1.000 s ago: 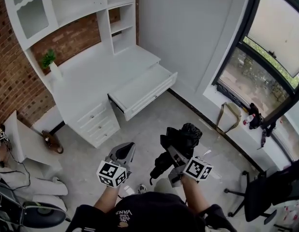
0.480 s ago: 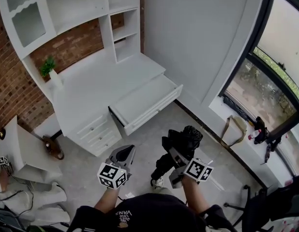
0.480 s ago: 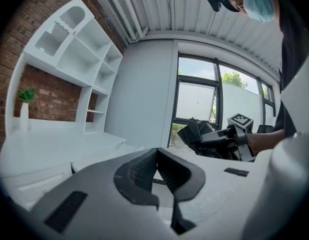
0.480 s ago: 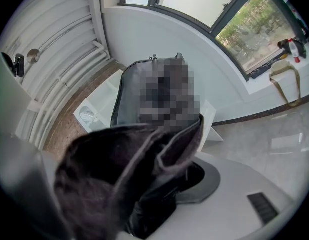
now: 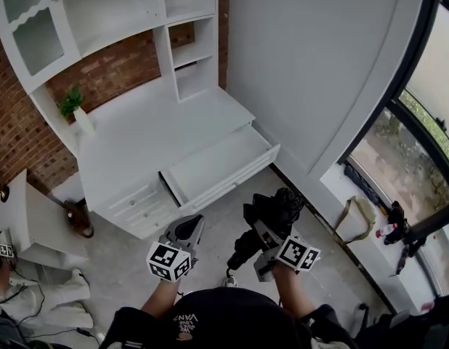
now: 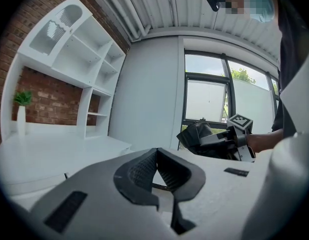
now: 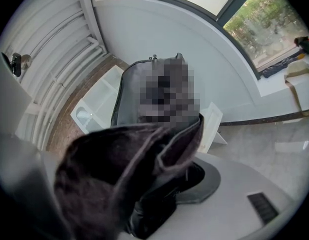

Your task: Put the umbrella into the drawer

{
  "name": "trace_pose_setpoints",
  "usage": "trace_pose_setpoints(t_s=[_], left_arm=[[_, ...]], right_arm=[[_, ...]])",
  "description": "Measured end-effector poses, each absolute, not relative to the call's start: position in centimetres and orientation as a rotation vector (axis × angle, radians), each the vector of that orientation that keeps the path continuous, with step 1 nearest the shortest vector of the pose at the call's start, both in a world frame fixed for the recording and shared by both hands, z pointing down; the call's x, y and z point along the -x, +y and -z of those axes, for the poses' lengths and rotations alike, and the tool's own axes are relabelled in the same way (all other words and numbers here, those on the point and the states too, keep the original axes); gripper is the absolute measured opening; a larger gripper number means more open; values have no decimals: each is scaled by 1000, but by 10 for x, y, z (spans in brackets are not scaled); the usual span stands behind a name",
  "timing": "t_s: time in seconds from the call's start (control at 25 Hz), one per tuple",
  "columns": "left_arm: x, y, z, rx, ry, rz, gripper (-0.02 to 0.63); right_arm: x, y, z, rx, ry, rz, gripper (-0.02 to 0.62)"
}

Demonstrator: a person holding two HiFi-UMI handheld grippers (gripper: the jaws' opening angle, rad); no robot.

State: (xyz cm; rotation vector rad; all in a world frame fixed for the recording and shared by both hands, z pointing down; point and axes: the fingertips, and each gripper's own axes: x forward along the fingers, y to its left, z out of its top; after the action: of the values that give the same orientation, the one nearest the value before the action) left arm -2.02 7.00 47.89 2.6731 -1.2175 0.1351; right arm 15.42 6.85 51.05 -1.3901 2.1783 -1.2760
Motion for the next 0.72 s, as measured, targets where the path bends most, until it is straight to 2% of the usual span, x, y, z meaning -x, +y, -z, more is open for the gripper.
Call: trace_pose_setpoints(t_s=[0.28, 0.72], left_arm=[[9, 36, -493, -2619, -1287, -148, 8], [35, -53, -504, -2619, -1237, -148, 8]], right_arm=[[-165, 20, -522, 1358, 2242, 1304, 238], [-136, -55, -542, 1401, 2188, 1358, 238]])
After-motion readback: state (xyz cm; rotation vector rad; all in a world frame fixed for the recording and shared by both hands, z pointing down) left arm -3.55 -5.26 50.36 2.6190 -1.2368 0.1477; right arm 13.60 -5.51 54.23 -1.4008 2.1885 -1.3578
